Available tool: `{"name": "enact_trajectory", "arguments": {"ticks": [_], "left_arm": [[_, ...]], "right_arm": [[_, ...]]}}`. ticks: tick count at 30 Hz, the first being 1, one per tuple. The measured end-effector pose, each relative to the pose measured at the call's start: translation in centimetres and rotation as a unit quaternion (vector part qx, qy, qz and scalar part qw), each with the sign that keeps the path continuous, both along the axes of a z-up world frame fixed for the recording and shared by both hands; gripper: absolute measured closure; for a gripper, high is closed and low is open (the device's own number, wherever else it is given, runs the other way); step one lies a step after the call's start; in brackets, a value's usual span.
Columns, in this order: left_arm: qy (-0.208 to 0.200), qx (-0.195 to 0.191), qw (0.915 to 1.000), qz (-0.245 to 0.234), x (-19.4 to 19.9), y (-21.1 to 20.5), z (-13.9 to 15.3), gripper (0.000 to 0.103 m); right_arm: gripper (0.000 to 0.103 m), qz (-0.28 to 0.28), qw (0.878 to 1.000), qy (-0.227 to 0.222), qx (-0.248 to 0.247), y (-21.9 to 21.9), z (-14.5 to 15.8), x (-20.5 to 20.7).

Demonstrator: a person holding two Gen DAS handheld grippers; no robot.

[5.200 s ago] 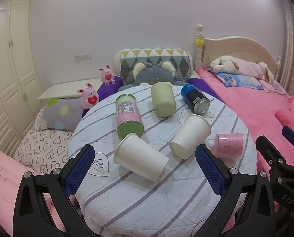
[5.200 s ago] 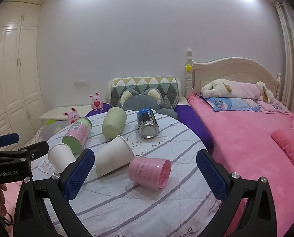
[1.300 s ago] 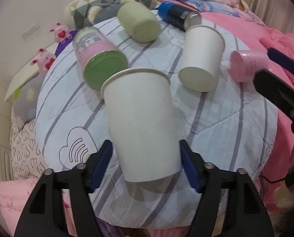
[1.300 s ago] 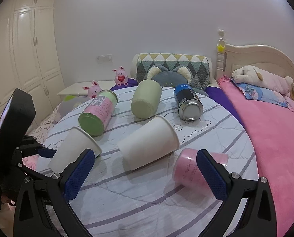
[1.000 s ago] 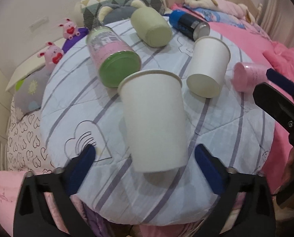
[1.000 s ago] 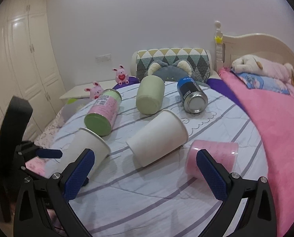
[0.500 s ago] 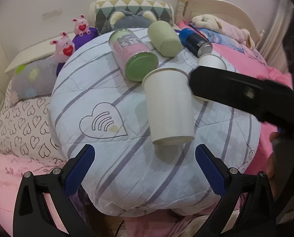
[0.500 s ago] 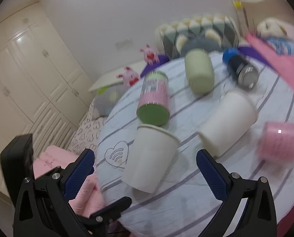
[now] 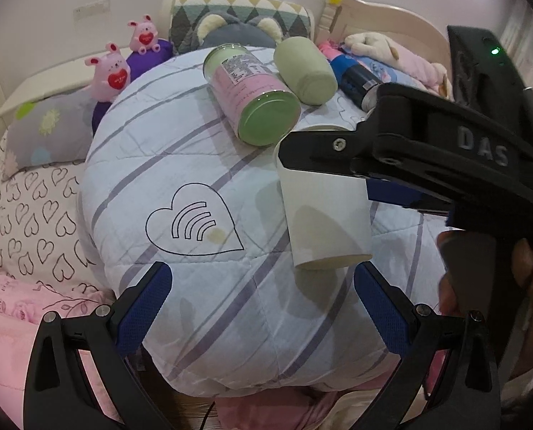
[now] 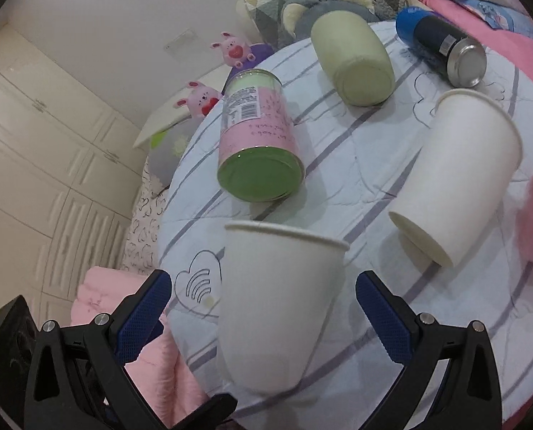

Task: Flip cup upright
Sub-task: 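Grasp the white paper cup with the right gripper and lift it, then rotate the held white paper cup upright with the right gripper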

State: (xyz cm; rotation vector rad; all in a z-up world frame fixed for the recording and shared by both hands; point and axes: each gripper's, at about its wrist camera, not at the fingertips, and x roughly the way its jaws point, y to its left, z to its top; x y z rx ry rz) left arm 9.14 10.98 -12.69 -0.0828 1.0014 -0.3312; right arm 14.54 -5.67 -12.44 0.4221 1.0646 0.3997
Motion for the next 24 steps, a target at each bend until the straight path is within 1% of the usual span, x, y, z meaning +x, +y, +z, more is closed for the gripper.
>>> {"name": "enact_trajectory", "arguments": {"ticks": [3,5,7,8,9,14,17,20,21,22,24], "left_arm": [[0.0,-0.007,1.0,-0.007,-0.1,-0.2,-0.1,0.0],[0.002,-0.008,0.9999,-0.009,0.1,-0.4,-0.2,0.0],[0.005,-0.007,0.9999,-0.01,0.2,-0.6,-0.4,0.0],[0.006,-0.008,0.9999,-0.011,0.2,-0.7,-0.4,0.0],[0.008,-0.01,0.9998,-0.012,0.3,-0.9,-0.5,0.0],[0.008,-0.008,0.9998,-0.017,0.3,-1.6,-0.6,0.0],[0.007,-0.014,0.9998,-0.011,0.7,-1.7,-0.6,0.0],[0.004,-0.032,0.9995,0.0,1.3,-1.6,-0.6,0.0],[0.003,-0.038,0.9992,0.009,1.6,-1.6,-0.6,0.0],[0.002,-0.042,0.999,0.014,1.8,-1.6,-0.6,0.0],[-0.004,-0.052,0.9984,0.023,2.2,-1.6,-0.5,0.0]], "right_arm": [[0.0,0.001,1.0,-0.004,0.011,-0.3,-0.5,0.3],[0.002,0.013,1.0,-0.008,0.02,-0.2,-0.9,0.2],[0.012,0.019,0.999,-0.011,0.027,-0.4,-1.2,0.1],[0.026,0.022,0.999,-0.011,0.027,-0.3,-1.3,0.1],[0.034,0.026,0.999,-0.011,0.029,-0.3,-1.5,0.1],[0.034,0.037,0.999,-0.028,0.022,-0.2,-1.2,-0.3],[0.034,0.036,0.997,-0.06,0.018,-0.5,-0.1,-0.9],[0.034,0.032,0.994,-0.106,-0.004,-0.9,1.3,-1.3],[0.034,0.029,0.991,-0.125,-0.02,-1.0,1.9,-1.4],[0.034,0.028,0.989,-0.139,-0.031,-1.1,2.3,-1.5],[0.034,0.029,0.987,-0.153,-0.034,-1.5,2.8,-1.6]]}}
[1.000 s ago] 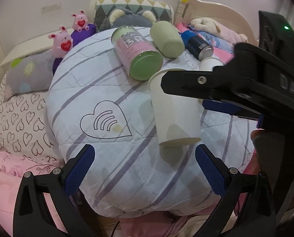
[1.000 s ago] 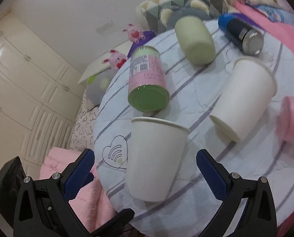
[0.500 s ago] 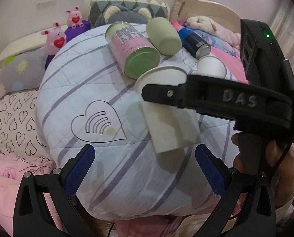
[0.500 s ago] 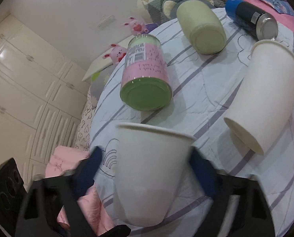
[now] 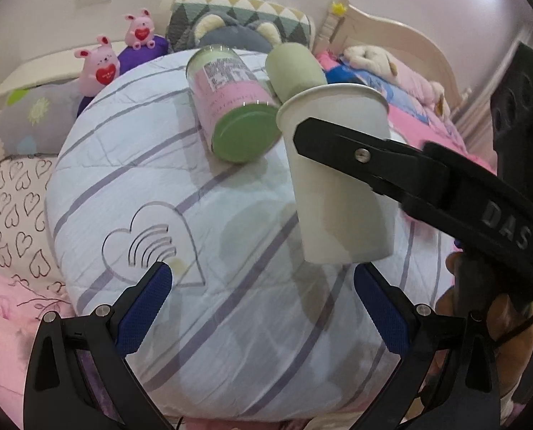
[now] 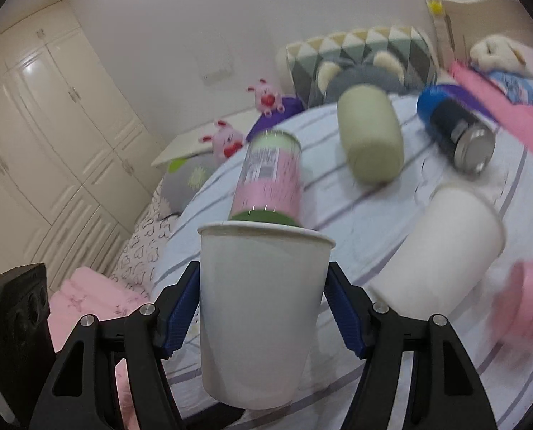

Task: Flip cup upright
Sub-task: 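Rotate the held white paper cup upright with the right gripper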

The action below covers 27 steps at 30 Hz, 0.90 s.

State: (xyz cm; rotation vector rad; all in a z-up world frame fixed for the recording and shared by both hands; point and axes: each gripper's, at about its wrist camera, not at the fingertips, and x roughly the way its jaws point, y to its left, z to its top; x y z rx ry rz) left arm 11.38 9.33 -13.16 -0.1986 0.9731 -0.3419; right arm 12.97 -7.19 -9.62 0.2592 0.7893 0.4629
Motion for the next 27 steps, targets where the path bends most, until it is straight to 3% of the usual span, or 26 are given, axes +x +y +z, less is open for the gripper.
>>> {"name": "enact_trajectory", "arguments": {"ticks": [4,8,16,20,27], "left_arm": [[-0.009,-0.017,0.9998,0.011,1.1,-0.2,0.4,0.0],[-0.021,-0.007,0.9992,0.033,2.5,-1.1,0.8,0.0],[0.023,0.007,0.9981,0.057,3.9,-0.9,-1.7,0.0],[0.025,0.019,0.9975,0.063,3.6,-0.7,-2.6,0.0],[-0.058,-0.011,0.9977,0.032,0.1,0.8,0.0,0.0]], "right_arm": [[0.034,0.004,1.0,-0.024,-0.001,-0.6,0.3,0.6],[0.034,0.007,0.999,-0.047,-0.003,-1.2,1.0,1.6],[0.034,0.013,0.996,-0.088,-0.018,-1.1,0.3,1.7],[0.034,0.016,0.993,-0.113,-0.023,-0.6,-0.4,0.9],[0.034,0.015,0.986,-0.162,-0.034,0.1,-0.1,0.0]]}}
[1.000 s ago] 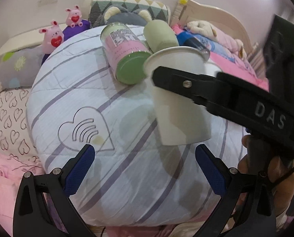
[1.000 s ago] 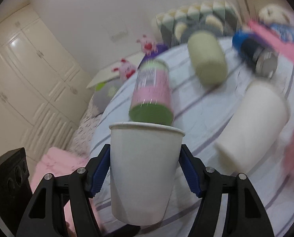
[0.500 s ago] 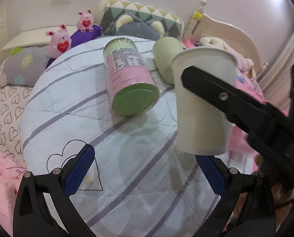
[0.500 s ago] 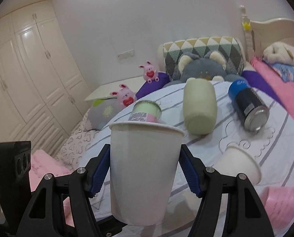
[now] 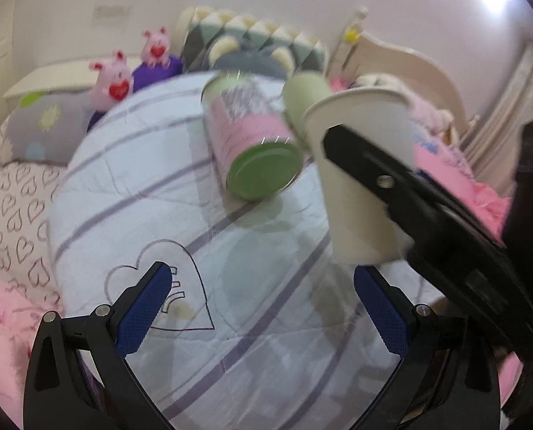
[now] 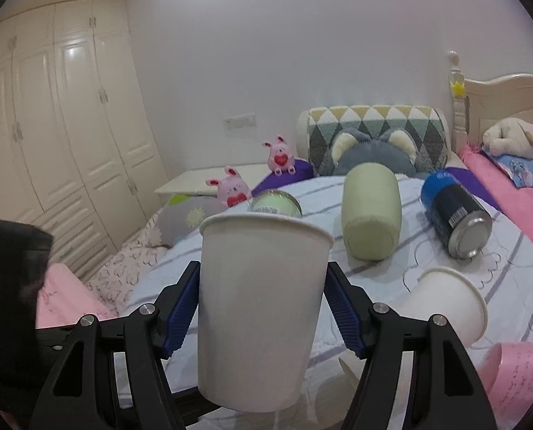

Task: Flip cup upright
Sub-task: 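Rotate the held white paper cup upright with the right gripper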

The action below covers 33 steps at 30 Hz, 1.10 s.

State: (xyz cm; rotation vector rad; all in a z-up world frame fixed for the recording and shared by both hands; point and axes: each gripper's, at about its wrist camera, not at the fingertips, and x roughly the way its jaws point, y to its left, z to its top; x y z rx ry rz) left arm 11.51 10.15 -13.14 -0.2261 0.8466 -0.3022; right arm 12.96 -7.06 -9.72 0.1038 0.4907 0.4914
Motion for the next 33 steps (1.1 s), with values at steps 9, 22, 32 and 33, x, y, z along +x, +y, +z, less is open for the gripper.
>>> {"name": "enact_trajectory", "arguments": {"ticks": [9,22,32,33], "left_arm": [[-0.079,0.009,0.9962,-0.036,-2.1,-0.1,2.8,0.0],[-0.074,0.002,0.9971,-0.017,-0.6,-0.8,1.8,0.0],[-0.029,0.045,0.9983,0.02,1.1,-0.8,-1.0,0.0],[-0.025,0.048,0.9983,0.023,1.2,-0.7,-1.3,0.0]], "right_arm": [[0.034,0.002,1.0,-0.011,0.006,-0.2,1.1,-0.1],[0.034,0.011,0.999,0.003,0.036,-1.5,1.2,0.1],[0.034,0.011,0.999,0.015,0.031,-1.5,0.3,0.4],[0.034,0.011,1.0,0.015,0.025,-1.3,0.2,0.3]]}}
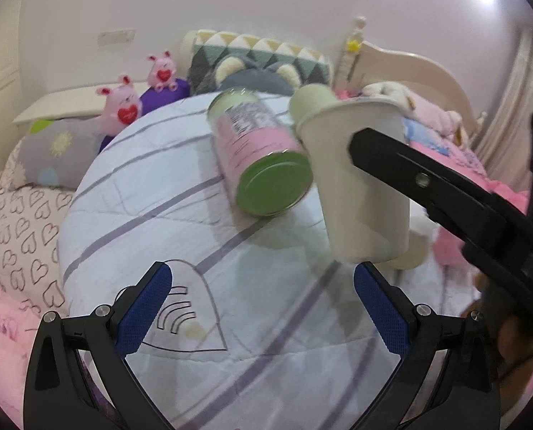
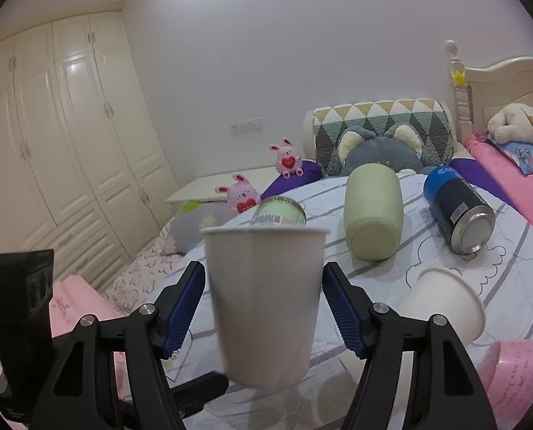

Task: Flip cup upright
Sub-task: 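Rotate the held white paper cup upright with the right gripper, then lower the upright cup onto the table and open the right gripper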

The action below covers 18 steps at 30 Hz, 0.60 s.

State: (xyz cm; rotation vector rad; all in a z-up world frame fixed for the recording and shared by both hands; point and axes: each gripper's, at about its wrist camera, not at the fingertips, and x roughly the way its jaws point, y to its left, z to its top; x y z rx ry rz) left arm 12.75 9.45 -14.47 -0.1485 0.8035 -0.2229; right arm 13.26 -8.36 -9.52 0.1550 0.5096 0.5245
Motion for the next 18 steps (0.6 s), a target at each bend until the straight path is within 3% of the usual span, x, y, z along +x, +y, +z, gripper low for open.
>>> {"name": "enact_trajectory", "arguments": {"ticks": [6,18], "left_arm": [[0.018,-0.003,0.9998,0.006,0.73,0.26,-1.1,0.0],[0.013,-0.007,0.9999,0.008,0.55,0.76,-0.91,0.0]], "right_arm": [[0.034,-0.001,1.0,0.007,-0.017,0.4,-0.94,-0.15],[0.035,-0.006,0.999,0.017,-0.03,0.6,-0.98,0.14]]}}
